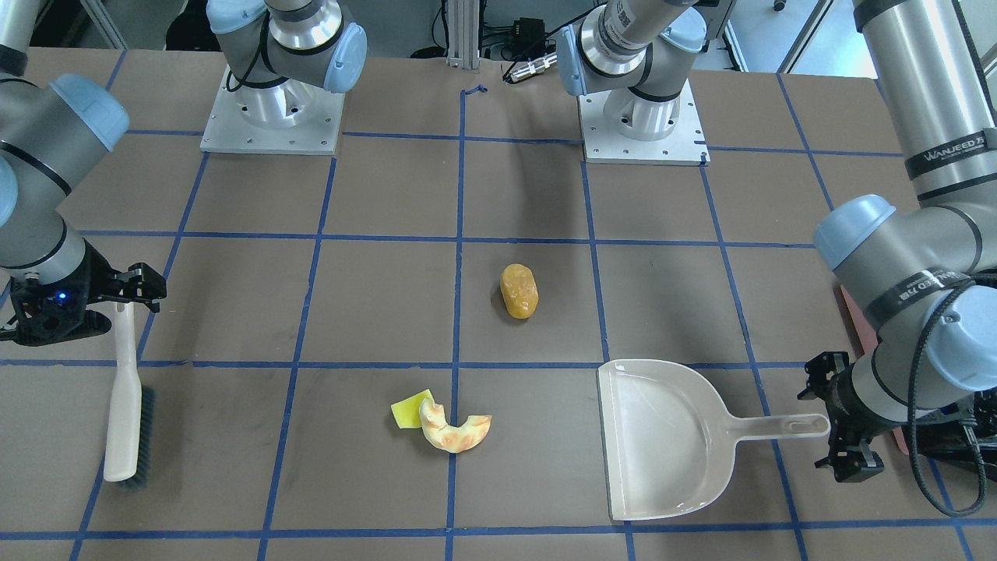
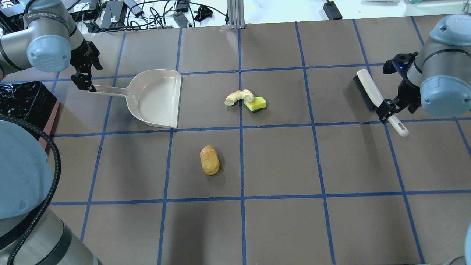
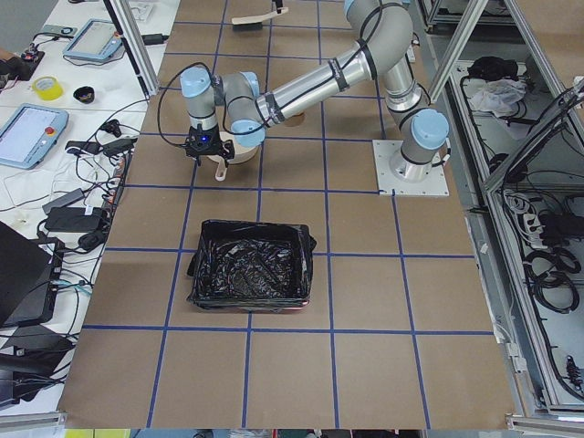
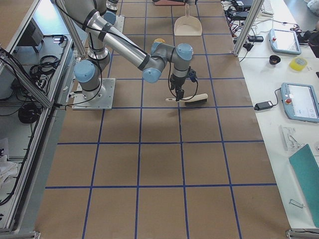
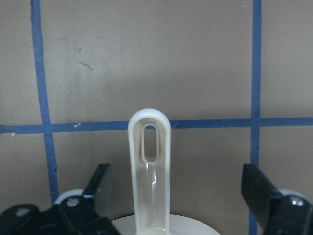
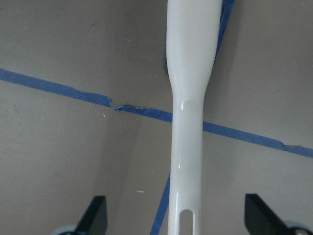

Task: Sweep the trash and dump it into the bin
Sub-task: 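Grasp the dustpan handle with the left gripper while the right gripper grasps the brush handle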

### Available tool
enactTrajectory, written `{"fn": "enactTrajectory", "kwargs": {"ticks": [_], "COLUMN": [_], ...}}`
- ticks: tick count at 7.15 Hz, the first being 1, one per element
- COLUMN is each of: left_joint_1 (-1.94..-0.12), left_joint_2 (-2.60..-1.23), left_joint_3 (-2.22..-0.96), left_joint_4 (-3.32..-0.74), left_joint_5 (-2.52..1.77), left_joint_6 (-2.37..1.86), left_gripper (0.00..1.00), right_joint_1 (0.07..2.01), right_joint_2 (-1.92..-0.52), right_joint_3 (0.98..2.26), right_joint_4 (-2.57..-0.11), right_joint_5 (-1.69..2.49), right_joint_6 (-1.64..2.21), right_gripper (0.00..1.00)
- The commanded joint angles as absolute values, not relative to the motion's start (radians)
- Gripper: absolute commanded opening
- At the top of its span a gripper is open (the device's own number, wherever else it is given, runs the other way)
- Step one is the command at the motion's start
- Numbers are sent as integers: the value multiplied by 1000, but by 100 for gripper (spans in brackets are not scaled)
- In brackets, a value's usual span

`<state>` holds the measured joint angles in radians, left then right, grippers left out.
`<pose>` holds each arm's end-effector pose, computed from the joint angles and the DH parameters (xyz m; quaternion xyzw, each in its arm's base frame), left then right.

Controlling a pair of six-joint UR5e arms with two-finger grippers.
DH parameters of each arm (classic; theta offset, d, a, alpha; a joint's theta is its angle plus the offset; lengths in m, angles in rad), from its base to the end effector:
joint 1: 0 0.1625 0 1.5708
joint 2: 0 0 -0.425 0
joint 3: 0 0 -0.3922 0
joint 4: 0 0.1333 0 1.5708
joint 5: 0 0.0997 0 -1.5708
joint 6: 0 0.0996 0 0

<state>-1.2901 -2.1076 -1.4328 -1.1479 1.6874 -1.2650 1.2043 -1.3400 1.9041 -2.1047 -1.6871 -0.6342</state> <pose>0.0717 -0.6879 0.2789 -0.6974 0.7142 -0.0381 0.0457 -0.0746 -0.5341 0.2646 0.1341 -0.9892 -0.0411 0.0438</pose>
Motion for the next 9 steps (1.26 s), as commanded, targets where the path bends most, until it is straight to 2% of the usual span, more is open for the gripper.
{"fn": "enactTrajectory", "kwargs": {"ticks": [1, 3, 5, 6, 7, 9], "left_joint_1": [-1290, -1287, -1282, -1279, -1278, -1276], "left_joint_2": [-2117, -2108, -2118, -2121, -2128, -2135], "left_joint_3": [-1440, -1440, -1440, -1442, -1451, -1469], "left_joint_4": [-1187, -1220, -1216, -1215, -1204, -1180], "left_joint_5": [1695, 1689, 1681, 1680, 1681, 1680], "left_joint_6": [-1276, -1259, -1255, -1249, -1249, -1250], "left_gripper": [94, 93, 93, 91, 89, 78], "right_joint_1": [1204, 1204, 1204, 1204, 1204, 1204], "right_joint_2": [-1304, -1278, -1276, -1275, -1276, -1279], "right_joint_3": [1907, 1901, 1899, 1901, 1901, 1901], "right_joint_4": [-2114, -2134, -2146, -2154, -2154, -2149], "right_joint_5": [-1684, -1680, -1680, -1681, -1686, -1697], "right_joint_6": [-630, -632, -635, -635, -637, -624], "right_gripper": [99, 99, 85, 81, 81, 68]}}
